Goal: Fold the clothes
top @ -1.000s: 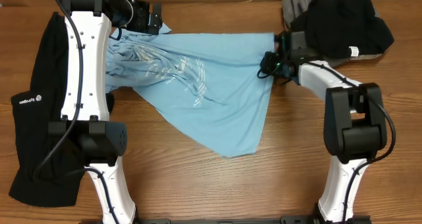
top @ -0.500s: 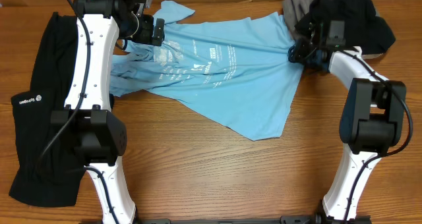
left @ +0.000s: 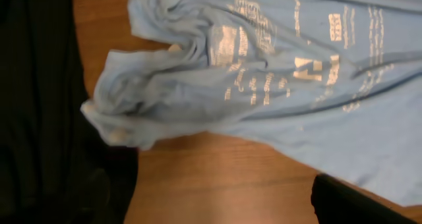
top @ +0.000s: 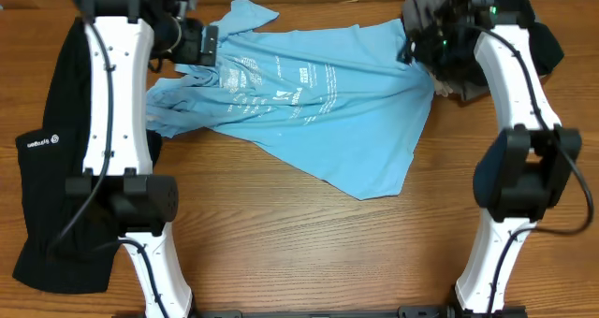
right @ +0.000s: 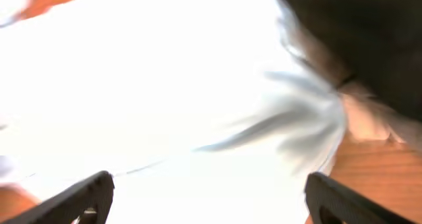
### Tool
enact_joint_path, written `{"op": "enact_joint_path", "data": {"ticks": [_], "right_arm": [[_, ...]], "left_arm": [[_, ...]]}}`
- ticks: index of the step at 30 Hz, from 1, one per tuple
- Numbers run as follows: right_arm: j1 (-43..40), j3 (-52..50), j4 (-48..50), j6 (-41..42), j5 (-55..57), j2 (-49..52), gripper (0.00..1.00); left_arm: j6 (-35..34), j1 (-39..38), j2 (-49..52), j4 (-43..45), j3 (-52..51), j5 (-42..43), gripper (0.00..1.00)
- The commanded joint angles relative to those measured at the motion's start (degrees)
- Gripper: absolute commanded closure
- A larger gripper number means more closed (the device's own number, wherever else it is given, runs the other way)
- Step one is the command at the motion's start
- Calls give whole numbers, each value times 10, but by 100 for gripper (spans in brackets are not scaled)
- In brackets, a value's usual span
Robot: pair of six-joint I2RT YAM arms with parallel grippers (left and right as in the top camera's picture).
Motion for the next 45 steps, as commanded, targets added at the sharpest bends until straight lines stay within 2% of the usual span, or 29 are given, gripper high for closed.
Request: {"op": "enact_joint_path", "data": {"ticks": [1, 7, 11, 17, 20, 25, 28, 30, 31, 33, 35, 38, 39, 40, 41, 45], "right_arm": [[36, 54, -36, -5, 1, -96, 1], [65, 54, -121, 16, 10, -176, 1], [69, 54, -193, 20, 10, -204, 2], [89, 53, -280, 25, 24, -214, 2], [108, 38, -280, 25, 29, -215, 0], [131, -17, -242, 25, 31, -215, 0], [134, -48, -221, 25, 31, -215, 0], [135, -70, -207, 25, 31, -215, 0], [135, -87, -195, 25, 29, -215, 0], [135, -104, -185, 25, 29, -215, 0], [135, -121, -177, 25, 29, -214, 0], [135, -137, -170, 26, 26, -214, 0], [135, -141, -166, 26, 25, -214, 0], [135, -143, -162, 26, 25, -214, 0], [135, -144, -159, 26, 25, -214, 0], [135, -144, -148, 26, 25, -214, 0]], "left_arm": [[-32, 6, -29, -28, 36, -8, 0], [-29, 7, -81, -28, 25, -7, 0], [-30, 7, -138, -28, -34, -32, 0], [-39, 8, -217, -27, -207, -36, 0], [-43, 8, -232, -9, -299, -37, 0], [-108, 12, -237, 110, -508, -127, 2], [-101, 28, -237, 196, -596, -127, 11], [-52, 44, -237, 290, -650, -130, 17], [-12, 58, -236, 369, -686, -123, 19], [25, 73, -235, 441, -718, -97, 21], [64, 85, -234, 492, -741, -61, 28], [123, 90, -227, 514, -748, -28, 35], [144, 90, -222, 517, -748, -20, 46], [163, 89, -216, 519, -748, -16, 61], [178, 89, -207, 522, -748, -14, 64], [189, 89, -167, 525, -748, -18, 65]]}}
